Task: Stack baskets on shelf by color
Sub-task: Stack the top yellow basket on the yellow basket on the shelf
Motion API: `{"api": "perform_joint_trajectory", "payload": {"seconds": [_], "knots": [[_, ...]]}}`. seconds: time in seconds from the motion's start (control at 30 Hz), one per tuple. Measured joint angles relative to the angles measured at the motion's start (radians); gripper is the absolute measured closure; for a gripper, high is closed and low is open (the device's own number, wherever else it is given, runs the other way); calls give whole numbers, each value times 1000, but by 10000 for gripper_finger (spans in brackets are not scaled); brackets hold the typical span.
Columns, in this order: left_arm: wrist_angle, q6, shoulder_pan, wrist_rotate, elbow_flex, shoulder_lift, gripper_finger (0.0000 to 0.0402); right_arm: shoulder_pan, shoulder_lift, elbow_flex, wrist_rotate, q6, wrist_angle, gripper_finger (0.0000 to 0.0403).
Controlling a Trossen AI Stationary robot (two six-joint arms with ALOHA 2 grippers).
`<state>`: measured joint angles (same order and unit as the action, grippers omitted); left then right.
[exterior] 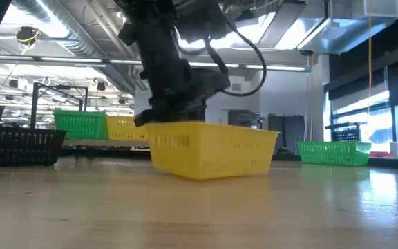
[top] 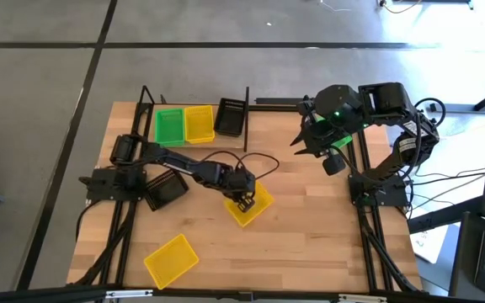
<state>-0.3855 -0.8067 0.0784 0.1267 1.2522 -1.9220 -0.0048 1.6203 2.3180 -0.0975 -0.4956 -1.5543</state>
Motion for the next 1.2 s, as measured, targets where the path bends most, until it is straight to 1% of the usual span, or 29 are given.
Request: {"api": "perform_joint_trajectory", "payload": {"seconds": [0.1,0.2,0.33,0.53,0.67,0.77,0.87,0.97,1.07,1.13,1.2], "knots": [[3,-2,0,1,0,55,401,0,0,0,0,1,0,295],[-20,-7,-2,33,0,128,401,0,0,0,0,1,0,295],[-68,-81,-13,66,0,244,401,0,0,0,0,-3,7,295],[-211,-197,-20,175,1,428,401,0,1,0,21,-4,35,295],[-337,-264,-37,296,1,542,401,0,1,0,29,-4,58,295],[-431,-320,-66,373,1,602,401,1,1,0,66,-6,94,295],[-498,-356,-119,431,3,625,401,0,1,0,137,-6,121,295],[-571,-371,-188,434,-1,633,401,0,1,0,250,-4,152,295],[-557,-370,-264,430,1,620,401,0,5,0,337,-3,156,295],[-569,-369,-311,432,0,614,401,0,9,0,367,-3,156,295],[-565,-367,-359,440,1,606,401,0,10,0,375,-3,156,295]]}}
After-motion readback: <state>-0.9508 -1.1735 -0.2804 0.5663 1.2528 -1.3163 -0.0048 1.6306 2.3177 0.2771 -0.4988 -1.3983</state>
